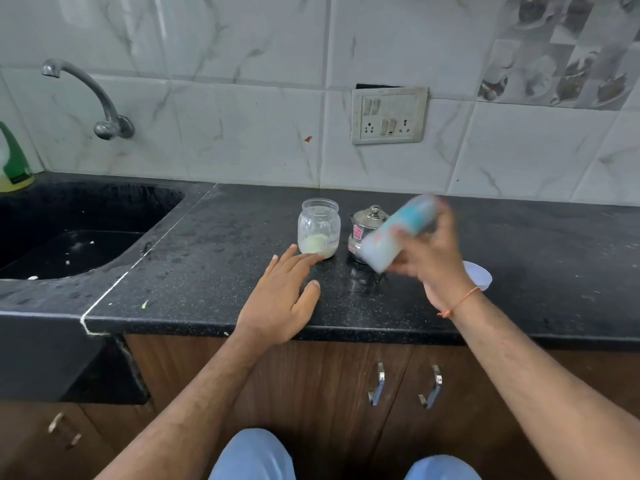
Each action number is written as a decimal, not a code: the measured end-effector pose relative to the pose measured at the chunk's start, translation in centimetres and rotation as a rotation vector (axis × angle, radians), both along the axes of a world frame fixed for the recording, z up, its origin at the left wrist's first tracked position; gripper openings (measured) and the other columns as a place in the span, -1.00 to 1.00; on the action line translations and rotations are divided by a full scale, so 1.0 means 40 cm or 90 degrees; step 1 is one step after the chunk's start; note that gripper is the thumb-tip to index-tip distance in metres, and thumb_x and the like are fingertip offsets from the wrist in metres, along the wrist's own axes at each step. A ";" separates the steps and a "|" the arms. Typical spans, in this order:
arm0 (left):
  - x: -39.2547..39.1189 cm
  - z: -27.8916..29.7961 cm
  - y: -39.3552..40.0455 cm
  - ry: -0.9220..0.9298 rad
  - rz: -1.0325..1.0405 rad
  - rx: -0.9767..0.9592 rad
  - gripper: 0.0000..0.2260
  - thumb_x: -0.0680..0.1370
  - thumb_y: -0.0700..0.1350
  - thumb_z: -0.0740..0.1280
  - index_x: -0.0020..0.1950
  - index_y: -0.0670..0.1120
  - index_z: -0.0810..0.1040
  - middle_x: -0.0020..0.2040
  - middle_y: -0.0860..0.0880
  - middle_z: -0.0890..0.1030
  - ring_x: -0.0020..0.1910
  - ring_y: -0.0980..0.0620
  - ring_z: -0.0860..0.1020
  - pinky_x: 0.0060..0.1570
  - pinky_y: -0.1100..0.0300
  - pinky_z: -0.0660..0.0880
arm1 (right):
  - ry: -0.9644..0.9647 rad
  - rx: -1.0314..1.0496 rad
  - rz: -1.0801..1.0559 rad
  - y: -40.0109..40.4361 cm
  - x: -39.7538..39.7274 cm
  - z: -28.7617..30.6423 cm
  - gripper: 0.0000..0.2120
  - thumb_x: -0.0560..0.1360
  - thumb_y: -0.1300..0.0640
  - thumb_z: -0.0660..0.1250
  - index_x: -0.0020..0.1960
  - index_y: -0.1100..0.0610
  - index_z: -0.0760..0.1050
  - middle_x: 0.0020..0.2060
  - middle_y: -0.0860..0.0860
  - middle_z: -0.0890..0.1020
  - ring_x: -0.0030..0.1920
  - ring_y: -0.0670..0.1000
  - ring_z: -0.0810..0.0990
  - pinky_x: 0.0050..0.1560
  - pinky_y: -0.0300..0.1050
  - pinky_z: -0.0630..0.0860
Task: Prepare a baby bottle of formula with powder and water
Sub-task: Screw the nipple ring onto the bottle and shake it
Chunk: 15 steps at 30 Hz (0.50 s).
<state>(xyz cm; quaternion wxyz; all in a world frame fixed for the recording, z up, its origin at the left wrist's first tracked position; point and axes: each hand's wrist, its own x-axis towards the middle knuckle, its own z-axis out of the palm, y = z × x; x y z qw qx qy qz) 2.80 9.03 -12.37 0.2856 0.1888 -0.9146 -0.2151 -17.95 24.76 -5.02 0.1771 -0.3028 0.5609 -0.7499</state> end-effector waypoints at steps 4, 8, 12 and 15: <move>0.001 0.006 -0.004 0.000 -0.005 0.012 -0.46 0.69 0.05 0.08 0.68 0.01 0.39 0.68 0.03 0.40 0.77 0.06 0.08 0.72 0.12 -0.12 | -0.037 -0.048 -0.038 0.006 -0.001 -0.013 -0.34 0.58 0.27 0.48 0.52 -0.09 0.25 0.26 0.18 0.64 0.11 0.24 0.75 -0.20 0.19 0.72; 0.004 0.006 0.001 0.001 -0.002 0.031 -0.46 0.69 0.06 0.08 0.68 0.00 0.39 0.68 0.02 0.40 0.76 0.07 0.08 0.73 0.11 -0.12 | 0.043 0.063 0.055 0.006 0.005 -0.011 -0.30 0.55 0.29 0.51 0.52 -0.12 0.27 0.26 0.22 0.64 0.09 0.23 0.76 -0.23 0.17 0.72; 0.003 0.005 -0.001 0.007 -0.003 0.022 -0.47 0.69 0.04 0.09 0.67 0.00 0.40 0.68 0.03 0.41 0.76 0.08 0.10 0.72 0.13 -0.12 | -0.062 -0.078 -0.041 0.008 -0.009 -0.013 -0.35 0.59 0.26 0.47 0.53 -0.05 0.23 0.26 0.16 0.63 0.10 0.24 0.76 -0.21 0.17 0.72; 0.007 0.004 0.005 0.009 -0.006 0.033 -0.46 0.69 0.05 0.09 0.67 0.02 0.40 0.68 0.03 0.40 0.76 0.10 0.10 0.73 0.10 -0.10 | 0.035 0.053 0.060 0.000 0.008 -0.011 -0.29 0.54 0.29 0.52 0.52 -0.13 0.29 0.24 0.20 0.65 0.11 0.24 0.76 -0.24 0.16 0.72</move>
